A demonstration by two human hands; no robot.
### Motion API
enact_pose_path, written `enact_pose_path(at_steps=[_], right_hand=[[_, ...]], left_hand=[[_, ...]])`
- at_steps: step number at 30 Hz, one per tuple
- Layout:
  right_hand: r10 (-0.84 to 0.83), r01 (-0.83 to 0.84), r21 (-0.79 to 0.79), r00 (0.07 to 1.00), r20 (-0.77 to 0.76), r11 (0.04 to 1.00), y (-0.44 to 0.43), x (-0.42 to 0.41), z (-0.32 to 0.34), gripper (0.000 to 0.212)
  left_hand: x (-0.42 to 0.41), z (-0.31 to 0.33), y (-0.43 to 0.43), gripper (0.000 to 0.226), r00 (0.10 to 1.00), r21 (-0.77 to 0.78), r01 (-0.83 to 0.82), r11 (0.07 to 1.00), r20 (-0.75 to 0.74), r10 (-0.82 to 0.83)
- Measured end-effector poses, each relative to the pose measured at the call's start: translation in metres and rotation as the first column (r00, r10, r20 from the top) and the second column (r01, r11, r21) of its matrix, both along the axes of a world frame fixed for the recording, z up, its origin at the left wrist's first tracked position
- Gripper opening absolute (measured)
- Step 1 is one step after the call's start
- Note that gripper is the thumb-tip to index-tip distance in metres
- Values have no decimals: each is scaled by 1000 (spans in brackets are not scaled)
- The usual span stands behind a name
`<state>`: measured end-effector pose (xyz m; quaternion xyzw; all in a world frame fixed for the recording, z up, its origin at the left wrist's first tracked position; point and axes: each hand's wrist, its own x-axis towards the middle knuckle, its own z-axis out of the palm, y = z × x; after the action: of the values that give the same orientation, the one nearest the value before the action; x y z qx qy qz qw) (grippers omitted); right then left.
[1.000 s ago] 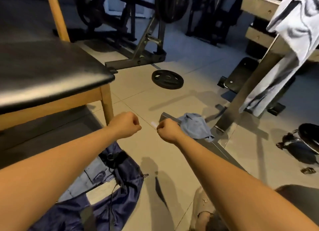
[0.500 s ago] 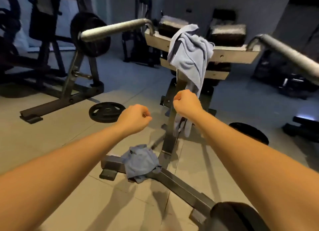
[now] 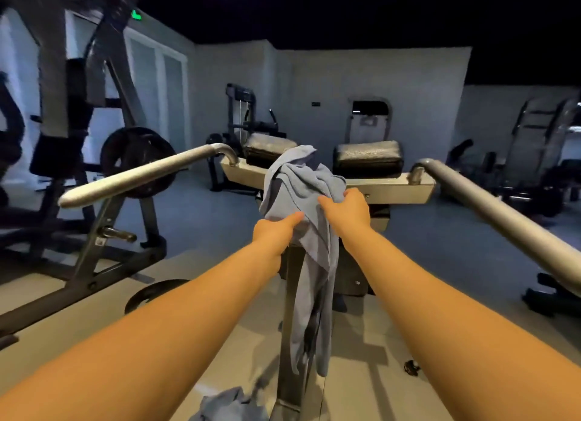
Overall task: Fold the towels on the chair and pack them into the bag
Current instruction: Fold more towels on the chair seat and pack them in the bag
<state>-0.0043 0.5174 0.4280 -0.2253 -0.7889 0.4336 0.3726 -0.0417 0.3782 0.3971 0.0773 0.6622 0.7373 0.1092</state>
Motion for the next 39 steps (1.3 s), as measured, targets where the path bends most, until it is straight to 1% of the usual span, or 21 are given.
enact_pose_path(at_steps=[2,4,7,9,14,18,20,22,24,25,26,27,28,30,32,34,35,36,37,38,39], right_hand=[[-48,48,12,999,-24,999,7,-7,0,20],[-53,55,40,998,-42,998,13,-9,2,27],[-18,20,32,998,-59,999,18,-7,9,22],[12,-14,-15,994,-105,1000,20,-5,16,24],[64,-81,-78,977,-205,994,16,2,39,14],[3,-39,-176,979,-205,984,15,-5,58,20],[-25,-1,-153,985,-168,988,14,-9,57,24],[1,-6,-39,992,-127,999,8,-10,54,25],[78,-73,201,997,-17,977,-9,-5,52,31],[78,-100,361,994,77,927,-19,-3,52,47],[36,-120,514,985,171,850,-28,-1,54,69],[-39,-124,631,970,238,765,-36,-2,54,82],[-116,-112,716,958,262,689,-42,-4,54,82],[-227,-72,802,940,253,592,-48,-8,53,51],[-265,-66,834,932,248,548,-45,-9,54,23],[-185,-182,812,924,334,555,-35,-6,63,21],[-91,-277,756,910,404,593,-27,-4,69,27],[41,-365,650,889,457,666,-18,-2,77,35],[193,-433,501,866,461,749,-12,1,86,38],[312,-459,341,859,405,821,-6,3,94,33],[357,-438,199,870,340,877,-1,4,101,24]], left_hand=[[-8,4,10,55,994,97,-85,992,70,79],[-14,7,13,40,983,152,-163,975,113,147],[-19,10,0,8,975,126,-220,967,48,215],[-24,15,-15,15,964,111,-261,959,-20,265],[-29,28,-52,10,931,130,-332,934,-114,347],[-26,45,-66,16,903,177,-351,919,-195,383],[-24,59,-71,18,886,182,-368,912,-227,404],[-24,74,-76,15,894,157,-351,923,-237,380],[-23,86,-80,12,918,113,-310,944,-222,328],[-22,91,-81,14,926,95,-290,952,-223,304],[-21,94,-82,17,931,83,-269,960,-232,281],[-18,97,-83,20,934,75,-248,966,-247,259],[-16,98,-83,22,934,60,-233,971,-263,240],[-12,100,-85,25,933,11,-232,973,-282,225],[-12,100,-88,27,927,-33,-255,966,-293,235],[-14,102,-92,21,926,-90,-273,958,-294,236],[-16,102,-95,18,933,-112,-268,957,-278,229],[-17,102,-99,17,943,-126,-254,959,-251,217],[-19,101,-103,18,954,-126,-237,963,-217,207],[-21,101,-107,18,962,-114,-225,968,-180,203],[-23,101,-108,18,967,-94,-222,971,-150,206]])
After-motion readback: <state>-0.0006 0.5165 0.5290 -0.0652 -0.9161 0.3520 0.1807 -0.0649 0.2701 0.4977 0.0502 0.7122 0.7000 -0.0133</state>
